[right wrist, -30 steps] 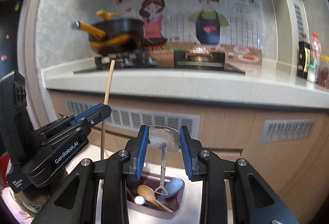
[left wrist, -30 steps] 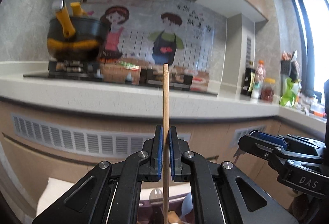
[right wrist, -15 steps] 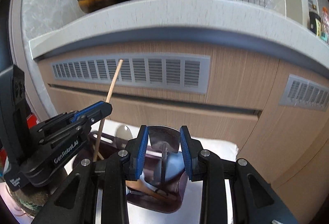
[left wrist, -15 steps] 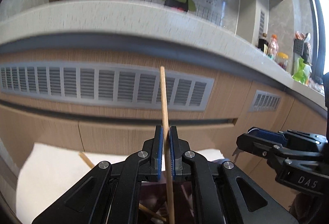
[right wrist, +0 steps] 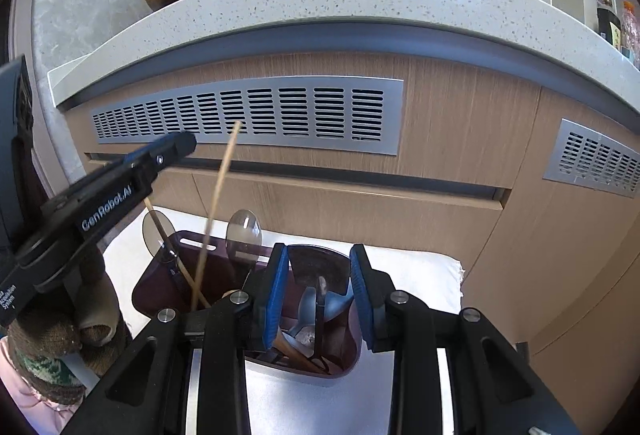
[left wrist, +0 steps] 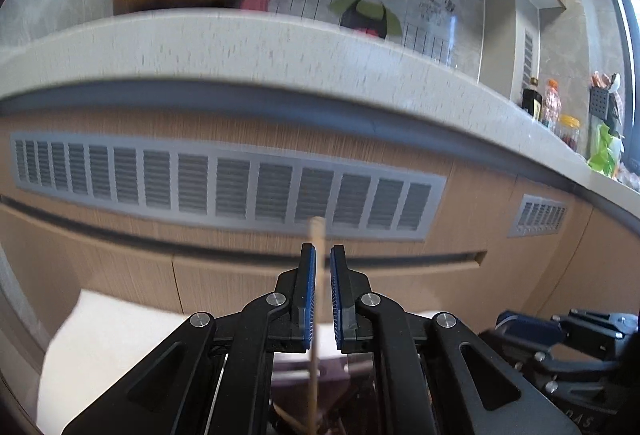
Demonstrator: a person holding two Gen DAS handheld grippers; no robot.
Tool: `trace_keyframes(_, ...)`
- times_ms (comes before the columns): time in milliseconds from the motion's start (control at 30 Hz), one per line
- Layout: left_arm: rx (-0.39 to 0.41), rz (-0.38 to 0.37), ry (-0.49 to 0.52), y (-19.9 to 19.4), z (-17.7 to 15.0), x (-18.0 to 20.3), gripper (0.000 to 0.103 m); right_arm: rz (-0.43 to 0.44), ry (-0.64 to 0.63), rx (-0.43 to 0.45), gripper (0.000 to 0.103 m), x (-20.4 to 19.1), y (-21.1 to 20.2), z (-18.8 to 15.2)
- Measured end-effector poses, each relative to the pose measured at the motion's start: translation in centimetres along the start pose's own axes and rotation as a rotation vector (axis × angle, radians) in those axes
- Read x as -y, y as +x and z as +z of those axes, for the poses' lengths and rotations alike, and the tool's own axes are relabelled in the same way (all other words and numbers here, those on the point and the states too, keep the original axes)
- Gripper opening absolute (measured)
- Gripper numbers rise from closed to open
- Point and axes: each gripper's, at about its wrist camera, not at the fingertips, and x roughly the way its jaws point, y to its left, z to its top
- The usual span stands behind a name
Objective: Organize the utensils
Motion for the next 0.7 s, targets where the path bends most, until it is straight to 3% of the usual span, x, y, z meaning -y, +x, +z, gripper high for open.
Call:
trace_keyframes(100, -0.008, -0.004, 0.010, 0.2, -0.1, 0.4, 0.008, 0.002, -0.005, 0.002, 0.029, -0.2, -0.1, -0.1)
trace_keyframes(267, -0.090, -0.003, -0.014, 0.3, -1.9, -0.5, 0.008, 0.040, -0.024, -0.031, 0.031, -0.5, 0.4, -1.0)
trace_keyframes(333, -0.126, -0.008, -0.034, -0.5, -2.2, -1.1, 0.009, 0.049, -0.031, -0.049, 0.042, -0.7, 0.5, -1.2)
trace_keyframes(400, -0.156, -0.005, -0.043, -1.6, -2.4, -1.4, 0.010, 0.034, -0.029, -0.033, 0.063, -0.8, 0.0, -1.5)
trace_keyframes(433, -0.177, -0.006, -0.046, -2.4, -2.6, -1.6, 0.014, 0.023, -0.028, -0.020, 0.068, -0.9, -0.5, -1.6)
trace_keyframes(500, -0.209, -0.007, -0.045, -3.7, -3.1, -1.7, 0.033, 0.004, -0.024, -0.001, 0.078, -1.0, -1.7, -2.1)
trace_keyframes(533, -0.228, 0.003, -0.045, -4.7, -3.6, -1.8, 0.048, -0.002, -0.020, 0.004, 0.080, -1.0, -2.5, -2.4)
trace_keyframes(567, -0.235, 0.006, -0.047, -5.6, -4.0, -1.9, 0.055, -0.003, -0.015, 0.006, 0.084, -1.0, -3.2, -2.8)
trace_keyframes(700, -0.281, 0.022, -0.031, -9.1, -5.9, -1.7, 0.063, -0.018, 0.034, 0.002, 0.091, -1.2, -6.4, -5.6)
